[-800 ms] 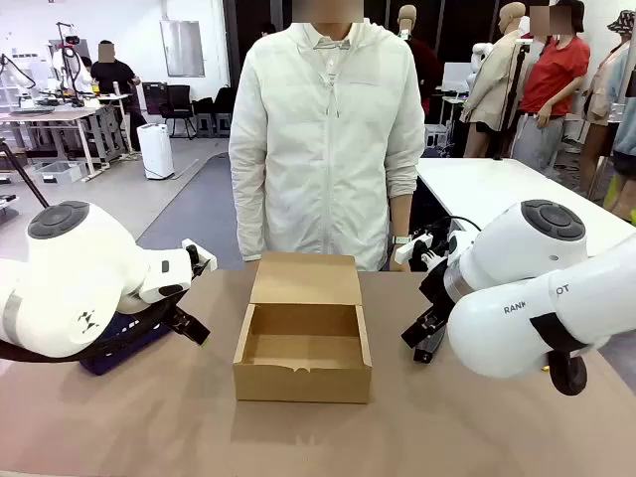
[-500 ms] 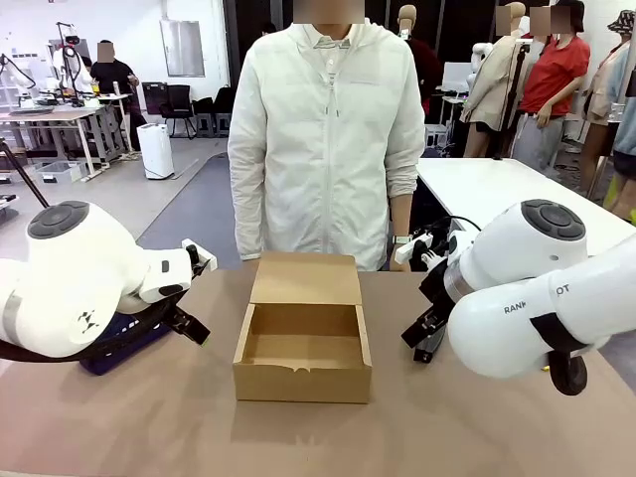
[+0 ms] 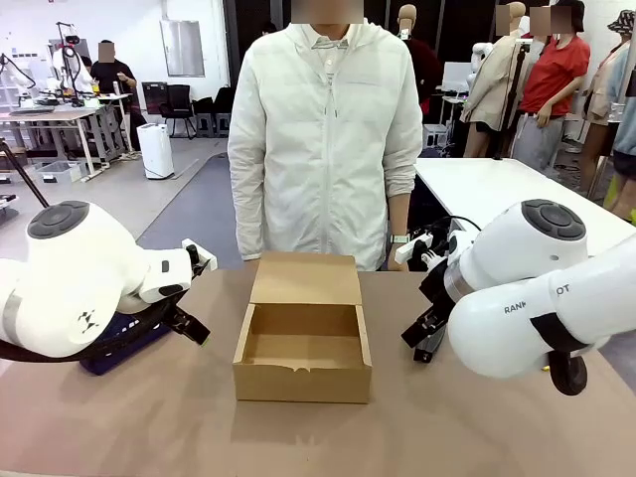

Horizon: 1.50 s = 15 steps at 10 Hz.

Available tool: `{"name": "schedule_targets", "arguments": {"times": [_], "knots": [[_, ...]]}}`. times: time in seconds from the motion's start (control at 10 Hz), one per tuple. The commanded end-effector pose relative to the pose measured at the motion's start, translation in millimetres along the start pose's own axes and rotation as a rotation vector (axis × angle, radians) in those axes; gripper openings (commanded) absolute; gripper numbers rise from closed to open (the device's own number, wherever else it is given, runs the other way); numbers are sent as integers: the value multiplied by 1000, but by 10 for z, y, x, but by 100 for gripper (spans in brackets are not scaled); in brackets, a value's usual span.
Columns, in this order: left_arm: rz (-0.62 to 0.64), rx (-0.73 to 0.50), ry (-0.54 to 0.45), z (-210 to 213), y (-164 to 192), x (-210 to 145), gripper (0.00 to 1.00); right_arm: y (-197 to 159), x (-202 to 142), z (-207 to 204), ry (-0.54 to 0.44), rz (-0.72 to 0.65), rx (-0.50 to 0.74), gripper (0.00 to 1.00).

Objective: Pack the items into the box.
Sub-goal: Pick up the item indicated by the person and place it inside the Mailer Box.

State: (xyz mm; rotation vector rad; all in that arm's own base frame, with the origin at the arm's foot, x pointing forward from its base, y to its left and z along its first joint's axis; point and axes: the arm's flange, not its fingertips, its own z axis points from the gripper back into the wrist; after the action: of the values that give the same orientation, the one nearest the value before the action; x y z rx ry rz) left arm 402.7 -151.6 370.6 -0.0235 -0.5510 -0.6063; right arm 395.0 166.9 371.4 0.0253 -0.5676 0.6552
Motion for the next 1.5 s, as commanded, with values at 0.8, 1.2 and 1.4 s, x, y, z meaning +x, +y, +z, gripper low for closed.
{"name": "schedule_targets", "arguments": {"times": [0.8, 1.2, 1.4], "knots": [[269, -360, 32, 1289, 8, 278, 100, -339, 79, 1295, -80, -439, 288, 100], [577, -737, -202, 2449, 1223, -742, 100, -1199, -1308, 2581, -392, -821, 580, 100], [812, -716, -373, 2647, 1764, -1665, 100, -1436, -2231, 2781, -589, -1039, 552, 100]]}}
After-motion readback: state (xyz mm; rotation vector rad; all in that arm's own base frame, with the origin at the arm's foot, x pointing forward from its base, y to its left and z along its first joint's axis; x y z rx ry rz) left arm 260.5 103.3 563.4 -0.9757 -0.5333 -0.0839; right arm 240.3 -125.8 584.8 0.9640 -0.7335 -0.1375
